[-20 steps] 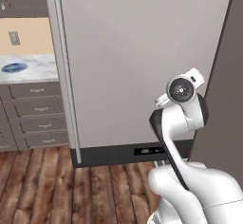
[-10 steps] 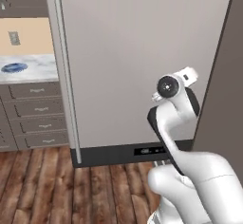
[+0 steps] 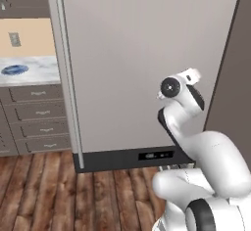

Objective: Place the chicken drumstick on the counter behind the older chicken drumstick on the same shelf of the fridge to maintain FIFO order. Close the fridge door when finished.

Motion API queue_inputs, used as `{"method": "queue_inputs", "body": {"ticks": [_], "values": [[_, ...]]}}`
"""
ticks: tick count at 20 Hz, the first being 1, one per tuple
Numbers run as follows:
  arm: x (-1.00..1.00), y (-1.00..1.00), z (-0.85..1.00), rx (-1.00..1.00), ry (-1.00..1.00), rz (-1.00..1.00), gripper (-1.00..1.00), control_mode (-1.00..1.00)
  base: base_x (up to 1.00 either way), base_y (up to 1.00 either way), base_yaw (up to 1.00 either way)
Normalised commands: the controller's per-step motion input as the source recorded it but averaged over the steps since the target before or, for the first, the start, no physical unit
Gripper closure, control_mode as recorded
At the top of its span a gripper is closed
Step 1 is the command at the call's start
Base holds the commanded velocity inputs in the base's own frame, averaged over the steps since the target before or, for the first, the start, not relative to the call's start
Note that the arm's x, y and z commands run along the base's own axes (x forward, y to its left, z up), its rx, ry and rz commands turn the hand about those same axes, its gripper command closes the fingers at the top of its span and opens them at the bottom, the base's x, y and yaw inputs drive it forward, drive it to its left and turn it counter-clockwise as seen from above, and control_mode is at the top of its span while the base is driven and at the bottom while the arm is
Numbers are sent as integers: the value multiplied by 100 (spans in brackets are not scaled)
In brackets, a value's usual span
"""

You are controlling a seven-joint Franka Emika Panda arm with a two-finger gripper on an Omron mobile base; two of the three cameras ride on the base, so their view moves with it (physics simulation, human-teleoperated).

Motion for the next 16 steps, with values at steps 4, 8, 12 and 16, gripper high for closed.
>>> {"method": "queue_inputs", "body": {"ticks": [4,8,12,16], "values": [[61,-14,-15,0,-4,0,-100,-100,0,0,0],[61,-16,-3,0,-7,-3,-100,-100,0,0,0],[66,-19,0,0,-9,-6,-100,-100,0,0,0],[66,-22,0,0,-9,-10,-100,-100,0,0,0]]}}
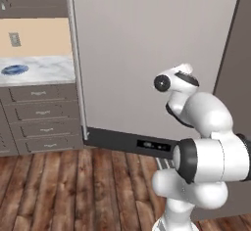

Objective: Place the chicken drumstick on the counter behind the older chicken drumstick on the same shelf of the fridge to maintain FIFO order. Close the fridge door when finished.

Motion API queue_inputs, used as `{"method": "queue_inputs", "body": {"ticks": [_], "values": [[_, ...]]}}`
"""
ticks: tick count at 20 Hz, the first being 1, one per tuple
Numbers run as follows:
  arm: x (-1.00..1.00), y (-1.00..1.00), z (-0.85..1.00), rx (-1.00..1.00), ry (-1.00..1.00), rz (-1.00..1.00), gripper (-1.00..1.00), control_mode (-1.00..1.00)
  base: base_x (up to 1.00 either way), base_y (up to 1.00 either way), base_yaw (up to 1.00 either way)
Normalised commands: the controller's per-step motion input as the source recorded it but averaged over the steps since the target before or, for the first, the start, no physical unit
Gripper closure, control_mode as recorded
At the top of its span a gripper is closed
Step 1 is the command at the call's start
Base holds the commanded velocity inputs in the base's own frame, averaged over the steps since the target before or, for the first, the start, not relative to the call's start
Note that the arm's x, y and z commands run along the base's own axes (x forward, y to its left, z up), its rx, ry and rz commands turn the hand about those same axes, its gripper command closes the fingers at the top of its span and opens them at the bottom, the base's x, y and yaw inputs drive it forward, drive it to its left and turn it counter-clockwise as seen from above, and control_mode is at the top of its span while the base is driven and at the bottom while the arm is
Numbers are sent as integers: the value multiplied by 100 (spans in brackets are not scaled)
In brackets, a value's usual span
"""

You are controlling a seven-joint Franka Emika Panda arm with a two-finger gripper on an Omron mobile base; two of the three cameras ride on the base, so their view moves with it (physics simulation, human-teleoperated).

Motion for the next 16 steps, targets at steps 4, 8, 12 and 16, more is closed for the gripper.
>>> {"method": "queue_inputs", "body": {"ticks": [4,8,12,16], "values": [[53,-31,0,0,-9,-14,-100,-100,0,0,0],[31,-39,0,0,-10,-20,-100,-100,0,0,0],[25,-46,0,0,-9,-24,-100,-100,0,0,0],[17,-41,0,0,-9,-27,-100,-100,0,0,0]]}}
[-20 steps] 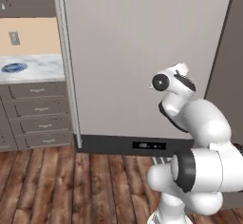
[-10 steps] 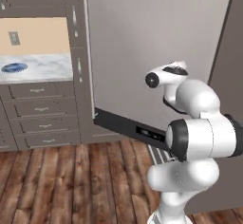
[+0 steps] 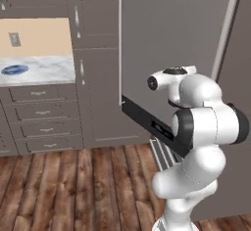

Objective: Place the chicken drumstick on the counter behind the older chicken drumstick on the same shelf of the fridge to maintain FIFO order. Close the fridge door when finished.

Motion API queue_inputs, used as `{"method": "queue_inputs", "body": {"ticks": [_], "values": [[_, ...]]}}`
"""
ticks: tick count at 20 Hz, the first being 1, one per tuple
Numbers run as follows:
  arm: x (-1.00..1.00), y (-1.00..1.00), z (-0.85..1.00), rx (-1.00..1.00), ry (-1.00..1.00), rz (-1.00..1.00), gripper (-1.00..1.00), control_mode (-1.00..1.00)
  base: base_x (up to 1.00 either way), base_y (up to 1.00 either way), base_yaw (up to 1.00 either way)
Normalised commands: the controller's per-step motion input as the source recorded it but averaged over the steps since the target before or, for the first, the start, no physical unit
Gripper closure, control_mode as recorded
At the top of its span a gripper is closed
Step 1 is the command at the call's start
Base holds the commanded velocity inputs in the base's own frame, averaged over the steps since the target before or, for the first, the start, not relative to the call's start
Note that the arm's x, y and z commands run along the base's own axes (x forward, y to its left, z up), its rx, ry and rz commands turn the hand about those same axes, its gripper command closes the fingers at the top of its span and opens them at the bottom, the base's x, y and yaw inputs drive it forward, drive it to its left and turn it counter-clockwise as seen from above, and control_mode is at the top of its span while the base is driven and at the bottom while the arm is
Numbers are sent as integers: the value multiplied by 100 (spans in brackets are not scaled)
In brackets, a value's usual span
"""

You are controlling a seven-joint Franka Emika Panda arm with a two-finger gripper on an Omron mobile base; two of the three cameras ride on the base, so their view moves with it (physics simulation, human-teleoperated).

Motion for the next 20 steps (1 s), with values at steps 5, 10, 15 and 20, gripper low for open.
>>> {"method": "queue_inputs", "body": {"ticks": [5,10,15,20], "values": [[16,-37,0,0,-10,-29,-100,-100,0,0,0],[19,-32,0,0,-7,-30,-100,-100,0,0,0],[18,-30,0,0,-8,-29,-100,-100,0,0,0],[10,-38,0,0,-10,-29,-100,-100,0,0,0]]}}
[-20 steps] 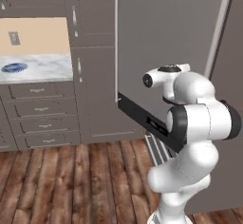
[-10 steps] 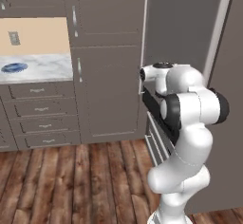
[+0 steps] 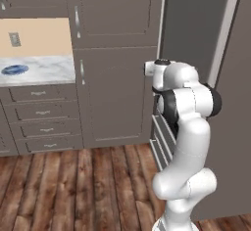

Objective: Place the chicken drumstick on the counter behind the older chicken drumstick on the same shelf of the fridge to maintain FIFO order. Close the fridge door when finished.

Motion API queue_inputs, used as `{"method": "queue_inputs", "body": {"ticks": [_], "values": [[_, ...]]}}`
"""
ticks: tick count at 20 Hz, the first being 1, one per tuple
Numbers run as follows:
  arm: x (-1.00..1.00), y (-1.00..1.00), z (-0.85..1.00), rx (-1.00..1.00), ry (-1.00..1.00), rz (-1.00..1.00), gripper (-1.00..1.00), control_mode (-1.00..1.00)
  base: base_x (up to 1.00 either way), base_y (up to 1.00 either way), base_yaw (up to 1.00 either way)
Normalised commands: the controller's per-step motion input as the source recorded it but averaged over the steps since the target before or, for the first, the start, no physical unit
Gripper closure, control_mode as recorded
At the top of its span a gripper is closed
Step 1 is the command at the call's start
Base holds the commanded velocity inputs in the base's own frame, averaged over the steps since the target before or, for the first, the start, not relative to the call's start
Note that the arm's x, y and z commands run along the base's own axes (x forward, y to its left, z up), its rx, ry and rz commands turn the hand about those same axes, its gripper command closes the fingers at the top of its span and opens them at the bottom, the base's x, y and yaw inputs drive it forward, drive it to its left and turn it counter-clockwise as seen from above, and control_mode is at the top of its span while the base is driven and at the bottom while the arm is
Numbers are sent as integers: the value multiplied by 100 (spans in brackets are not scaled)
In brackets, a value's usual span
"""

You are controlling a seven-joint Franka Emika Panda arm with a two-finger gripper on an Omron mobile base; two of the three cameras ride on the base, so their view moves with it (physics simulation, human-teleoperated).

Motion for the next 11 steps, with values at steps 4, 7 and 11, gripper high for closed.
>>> {"method": "queue_inputs", "body": {"ticks": [4,7,11], "values": [[0,-40,0,0,-11,-28,-100,-100,0,0,0],[0,-34,0,0,-13,-26,-100,-100,0,0,0],[-12,-20,0,0,-15,-23,-100,-100,0,0,0]]}}
